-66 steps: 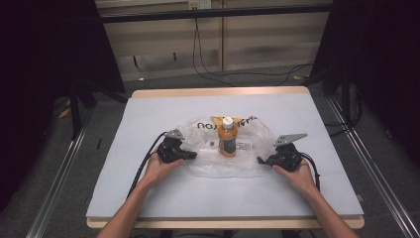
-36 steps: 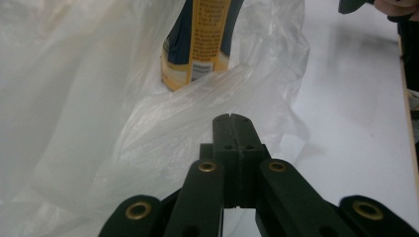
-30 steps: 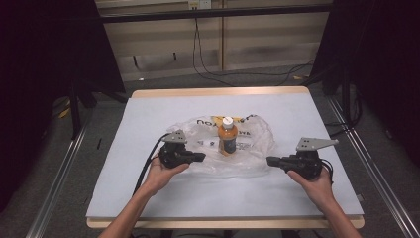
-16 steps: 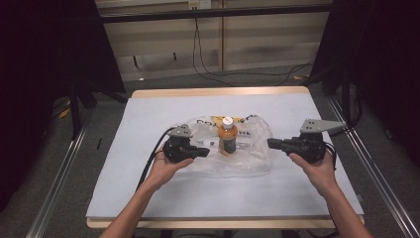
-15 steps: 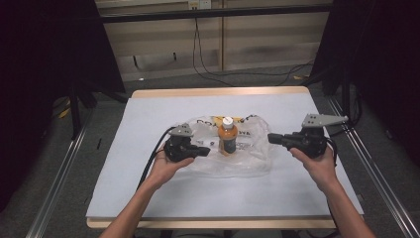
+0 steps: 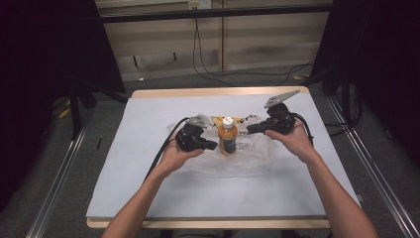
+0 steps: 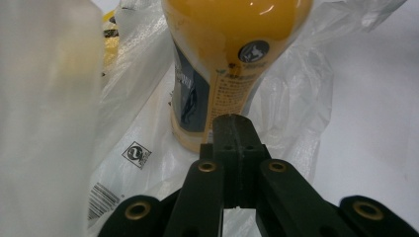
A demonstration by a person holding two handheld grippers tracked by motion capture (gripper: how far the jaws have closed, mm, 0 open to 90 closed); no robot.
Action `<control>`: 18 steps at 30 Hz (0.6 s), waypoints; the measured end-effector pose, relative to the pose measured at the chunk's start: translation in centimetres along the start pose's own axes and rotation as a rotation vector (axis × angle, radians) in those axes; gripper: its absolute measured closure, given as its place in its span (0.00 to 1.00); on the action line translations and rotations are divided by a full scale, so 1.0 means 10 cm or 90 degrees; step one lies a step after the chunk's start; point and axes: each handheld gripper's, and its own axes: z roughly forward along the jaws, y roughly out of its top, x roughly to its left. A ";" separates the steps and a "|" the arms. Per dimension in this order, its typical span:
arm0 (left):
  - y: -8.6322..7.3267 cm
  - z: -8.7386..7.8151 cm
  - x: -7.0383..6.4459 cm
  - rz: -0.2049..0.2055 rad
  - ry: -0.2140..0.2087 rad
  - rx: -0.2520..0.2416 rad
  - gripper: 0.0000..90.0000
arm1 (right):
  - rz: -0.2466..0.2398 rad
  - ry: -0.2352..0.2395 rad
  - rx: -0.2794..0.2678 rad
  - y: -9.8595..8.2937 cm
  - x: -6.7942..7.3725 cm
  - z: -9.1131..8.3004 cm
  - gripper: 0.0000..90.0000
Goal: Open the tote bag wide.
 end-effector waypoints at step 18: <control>-0.06 0.35 0.27 -0.023 0.013 0.081 1.00 | -0.002 0.045 0.172 -0.07 -0.20 0.79 1.00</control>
